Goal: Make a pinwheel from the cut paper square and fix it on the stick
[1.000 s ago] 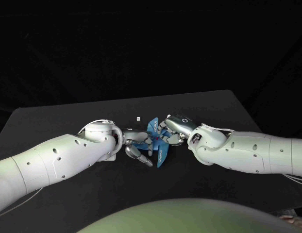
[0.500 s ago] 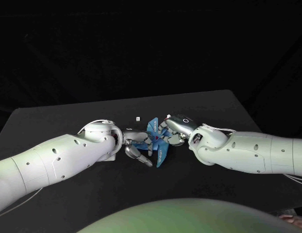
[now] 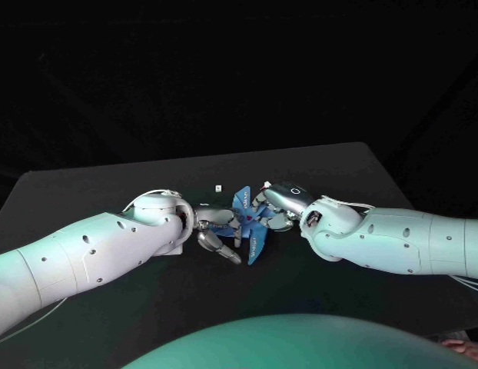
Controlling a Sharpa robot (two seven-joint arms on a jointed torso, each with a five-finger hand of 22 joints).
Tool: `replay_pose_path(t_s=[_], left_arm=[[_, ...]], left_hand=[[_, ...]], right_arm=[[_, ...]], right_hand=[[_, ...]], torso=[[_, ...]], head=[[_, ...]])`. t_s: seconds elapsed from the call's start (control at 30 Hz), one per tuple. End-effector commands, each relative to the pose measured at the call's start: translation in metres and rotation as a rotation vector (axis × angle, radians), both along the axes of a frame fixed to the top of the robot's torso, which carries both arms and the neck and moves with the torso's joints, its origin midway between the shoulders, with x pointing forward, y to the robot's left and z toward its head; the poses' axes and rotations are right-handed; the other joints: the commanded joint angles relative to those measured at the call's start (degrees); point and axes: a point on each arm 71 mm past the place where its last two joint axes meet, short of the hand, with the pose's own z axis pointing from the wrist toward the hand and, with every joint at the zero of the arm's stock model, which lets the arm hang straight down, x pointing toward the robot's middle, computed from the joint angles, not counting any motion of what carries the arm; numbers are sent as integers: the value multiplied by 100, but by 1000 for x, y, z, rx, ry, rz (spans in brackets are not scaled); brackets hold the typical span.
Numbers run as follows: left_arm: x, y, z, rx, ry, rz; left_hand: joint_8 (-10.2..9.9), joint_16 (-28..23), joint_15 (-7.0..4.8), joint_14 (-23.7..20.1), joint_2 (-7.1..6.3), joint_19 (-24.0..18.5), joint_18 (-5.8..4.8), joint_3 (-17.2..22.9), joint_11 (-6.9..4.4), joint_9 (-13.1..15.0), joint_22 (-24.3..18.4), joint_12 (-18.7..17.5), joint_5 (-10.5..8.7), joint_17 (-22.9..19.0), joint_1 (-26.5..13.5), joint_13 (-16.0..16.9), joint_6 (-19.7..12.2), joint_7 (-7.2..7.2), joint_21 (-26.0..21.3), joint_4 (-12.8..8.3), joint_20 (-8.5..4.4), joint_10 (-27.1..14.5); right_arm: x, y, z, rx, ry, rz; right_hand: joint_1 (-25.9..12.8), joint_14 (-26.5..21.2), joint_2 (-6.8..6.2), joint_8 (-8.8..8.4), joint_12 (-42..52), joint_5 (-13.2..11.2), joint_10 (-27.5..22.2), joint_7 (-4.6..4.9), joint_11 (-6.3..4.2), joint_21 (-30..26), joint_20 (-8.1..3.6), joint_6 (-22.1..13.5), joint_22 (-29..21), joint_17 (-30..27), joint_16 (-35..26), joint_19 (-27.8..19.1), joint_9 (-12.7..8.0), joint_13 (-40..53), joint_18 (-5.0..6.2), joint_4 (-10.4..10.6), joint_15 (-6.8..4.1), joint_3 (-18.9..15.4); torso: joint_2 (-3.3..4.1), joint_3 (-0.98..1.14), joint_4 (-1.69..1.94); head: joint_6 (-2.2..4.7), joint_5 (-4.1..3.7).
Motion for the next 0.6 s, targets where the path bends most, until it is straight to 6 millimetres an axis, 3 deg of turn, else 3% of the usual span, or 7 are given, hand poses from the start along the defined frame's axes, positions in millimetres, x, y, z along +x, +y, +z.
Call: replay_pose_path(t_s=[0.03,0.07,0.1,0.2,0.23,0.3,0.6], left_arm=[[-3,6,-9,62,40,2],[-3,6,-9,62,40,2],[-3,6,-9,62,40,2],[-3,6,-9,61,40,2],[-3,6,-9,61,40,2],[-3,6,-9,62,40,3],[-3,7,-9,62,41,4]], left_hand=[[-25,-23,45,-4,61,22,-30,3,9,7,7,37,-27,-3,9,5,29,5,40,-6,8,-54],[-25,-23,45,-4,61,22,-30,3,9,7,7,37,-27,-3,9,5,29,5,40,-6,8,-54],[-25,-23,45,-4,61,22,-30,3,9,7,7,37,-27,-3,9,5,29,5,40,-6,8,-54],[-26,-24,46,-8,63,21,-32,3,10,8,6,37,-27,-4,8,5,32,6,39,-6,8,-57],[-26,-24,46,-8,63,21,-32,3,10,8,6,37,-27,-4,8,5,32,6,39,-6,8,-57],[-26,-24,46,-8,63,21,-32,3,10,8,6,37,-27,-4,8,5,32,6,39,-6,8,-57],[-26,-24,46,-8,63,21,-32,3,10,8,6,37,-27,-4,8,5,32,6,39,-6,8,-57]], right_arm=[[-1,-1,-5,-20,68,-7],[-1,-2,-6,-19,75,-12],[0,-3,-6,-16,83,-23],[0,-6,-6,-9,88,-44],[0,-6,-6,-8,88,-48],[0,-8,-5,-5,88,-60],[-3,-16,-5,0,88,-80]], right_hand=[[-310,597,-179,-138,20,-54,597,52,71,-104,62,-169,869,1508,23,-4,-92,1510,65,336,96,-390],[-363,597,-197,-206,20,-71,597,89,79,-155,80,-270,858,1508,23,-18,-134,1510,72,525,115,-735],[-157,597,-126,-243,20,-51,597,95,100,-188,128,-296,852,1508,23,-23,-185,1510,73,904,115,-1518],[156,597,-139,-279,20,-33,597,103,110,-181,125,-320,858,1508,23,-14,-251,1510,81,1495,154,-2104],[156,597,-139,-279,20,-33,597,103,110,-181,125,-320,858,1508,23,-14,-251,1510,81,1495,154,-2104],[401,597,-195,-292,20,-35,597,113,109,-190,133,-327,858,1508,23,-13,-286,1510,81,1840,155,-2290],[875,597,-195,-287,20,-21,597,106,115,-137,131,-297,873,1508,23,6,-324,1510,73,2162,156,-2310]], torso=[[0,-5,3],[1,-6,0],[2,-7,-2],[0,-6,-3],[0,-6,-5],[-1,-4,-5],[-2,1,-10]], head=[[0,-9],[0,-6],[0,-3],[0,-9],[0,-5],[0,-10],[0,-23]])
